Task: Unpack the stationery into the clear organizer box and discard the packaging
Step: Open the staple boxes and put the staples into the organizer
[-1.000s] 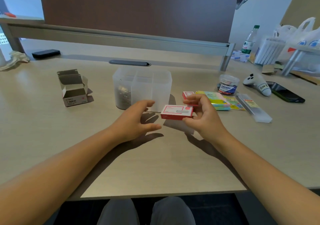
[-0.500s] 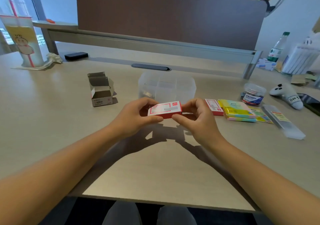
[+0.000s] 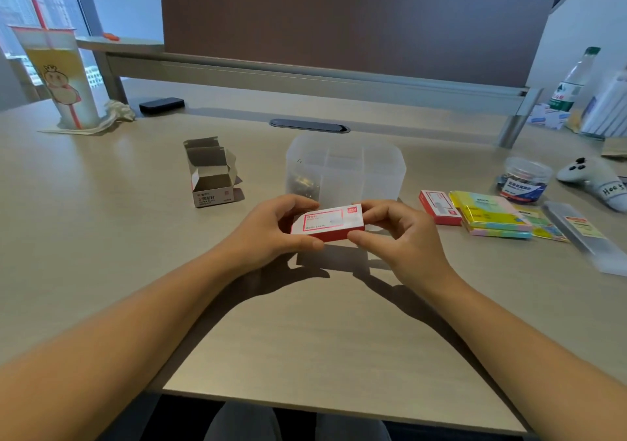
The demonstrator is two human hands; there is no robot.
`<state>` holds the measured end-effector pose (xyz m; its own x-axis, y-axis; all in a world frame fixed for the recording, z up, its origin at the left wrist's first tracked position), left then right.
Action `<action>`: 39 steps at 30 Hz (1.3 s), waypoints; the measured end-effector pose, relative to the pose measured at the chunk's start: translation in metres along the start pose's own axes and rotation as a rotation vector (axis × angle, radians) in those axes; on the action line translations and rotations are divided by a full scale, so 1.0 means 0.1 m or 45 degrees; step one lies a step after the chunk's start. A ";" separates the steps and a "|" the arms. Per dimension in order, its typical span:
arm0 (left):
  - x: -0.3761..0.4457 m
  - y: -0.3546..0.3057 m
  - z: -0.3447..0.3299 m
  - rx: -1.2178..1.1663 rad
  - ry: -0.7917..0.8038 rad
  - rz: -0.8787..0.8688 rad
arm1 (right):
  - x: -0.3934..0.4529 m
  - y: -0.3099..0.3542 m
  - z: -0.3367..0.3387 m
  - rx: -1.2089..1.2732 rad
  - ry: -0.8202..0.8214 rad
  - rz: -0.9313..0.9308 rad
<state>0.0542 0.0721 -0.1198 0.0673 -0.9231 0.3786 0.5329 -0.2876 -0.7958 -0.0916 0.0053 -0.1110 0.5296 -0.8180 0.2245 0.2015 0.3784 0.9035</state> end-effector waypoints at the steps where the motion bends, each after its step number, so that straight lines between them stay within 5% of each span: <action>1: -0.01 0.01 0.01 -0.020 0.007 0.009 | 0.00 -0.01 0.01 0.004 -0.002 -0.011; 12: -0.04 0.04 -0.01 0.171 0.178 -0.004 | -0.04 0.00 -0.19 -0.551 0.227 0.009; 39: -0.04 0.03 0.11 0.400 0.206 -0.080 | -0.04 -0.06 -0.08 -0.593 0.254 -0.086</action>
<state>0.0650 0.0775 -0.1182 -0.0954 -0.9418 0.3225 0.7667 -0.2761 -0.5796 -0.0881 0.0094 -0.1200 0.6405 -0.7659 0.0563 0.5626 0.5178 0.6445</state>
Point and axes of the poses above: each hand's wrist, its own x-axis towards the middle knuckle, its own z-axis out of the back of the hand, y = z × x, the point moved 5 cm from there along x, towards the middle knuckle, and after that the axes turned 15 degrees about -z, right-handed, at the moved point
